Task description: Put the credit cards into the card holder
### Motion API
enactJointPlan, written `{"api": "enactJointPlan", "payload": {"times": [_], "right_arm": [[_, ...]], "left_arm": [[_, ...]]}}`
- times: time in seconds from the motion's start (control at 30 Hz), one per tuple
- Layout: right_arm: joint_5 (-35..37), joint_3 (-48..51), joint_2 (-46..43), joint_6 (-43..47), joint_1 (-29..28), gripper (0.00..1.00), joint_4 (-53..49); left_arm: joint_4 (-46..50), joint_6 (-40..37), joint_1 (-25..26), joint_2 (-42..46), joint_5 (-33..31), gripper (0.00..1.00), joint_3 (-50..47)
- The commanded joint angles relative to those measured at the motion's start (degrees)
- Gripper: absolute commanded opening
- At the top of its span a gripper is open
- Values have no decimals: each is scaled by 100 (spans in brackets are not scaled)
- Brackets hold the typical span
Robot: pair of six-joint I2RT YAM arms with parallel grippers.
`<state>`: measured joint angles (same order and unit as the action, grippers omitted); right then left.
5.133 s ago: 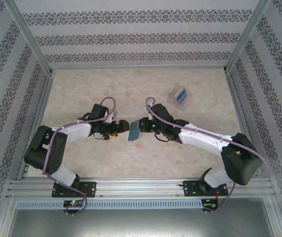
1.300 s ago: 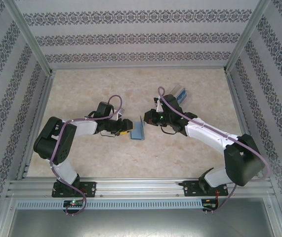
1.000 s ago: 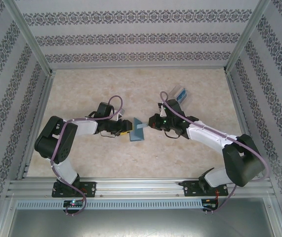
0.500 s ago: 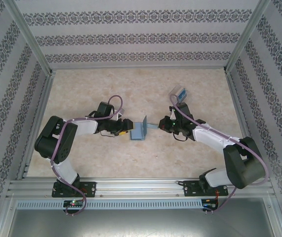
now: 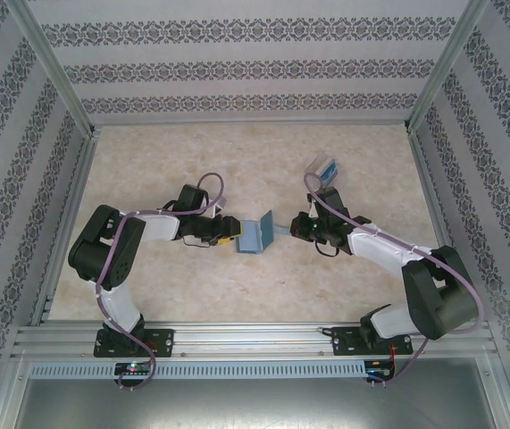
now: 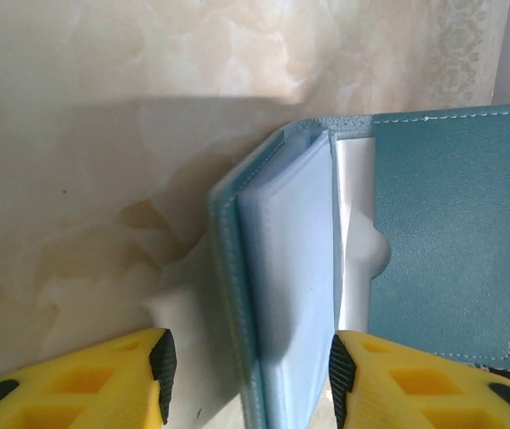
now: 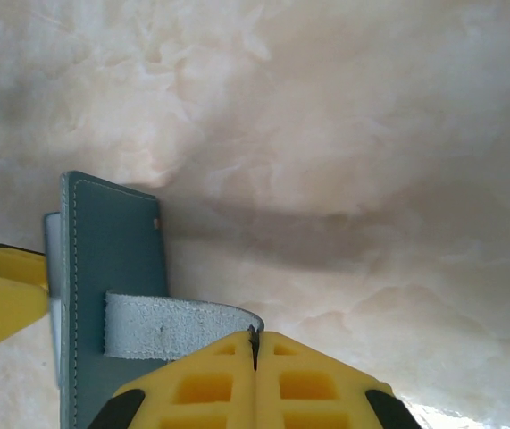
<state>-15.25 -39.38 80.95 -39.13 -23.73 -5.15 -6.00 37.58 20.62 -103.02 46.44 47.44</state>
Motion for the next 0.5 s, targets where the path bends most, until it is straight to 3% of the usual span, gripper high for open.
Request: {"api": "enactJointPlan", "payload": {"times": [0.0,0.13,0.47], "right_arm": [[228,127,140,195,61,0,-72],[210,150,237,178,70,0,-45],[169,89,381,169,61,0,38]], "left_arm": [[-182,-42,52,-121,-60,53,3],[-384,72,52,-139,-4,59,-41],[-430,12,54,-225,93,55,67]]}}
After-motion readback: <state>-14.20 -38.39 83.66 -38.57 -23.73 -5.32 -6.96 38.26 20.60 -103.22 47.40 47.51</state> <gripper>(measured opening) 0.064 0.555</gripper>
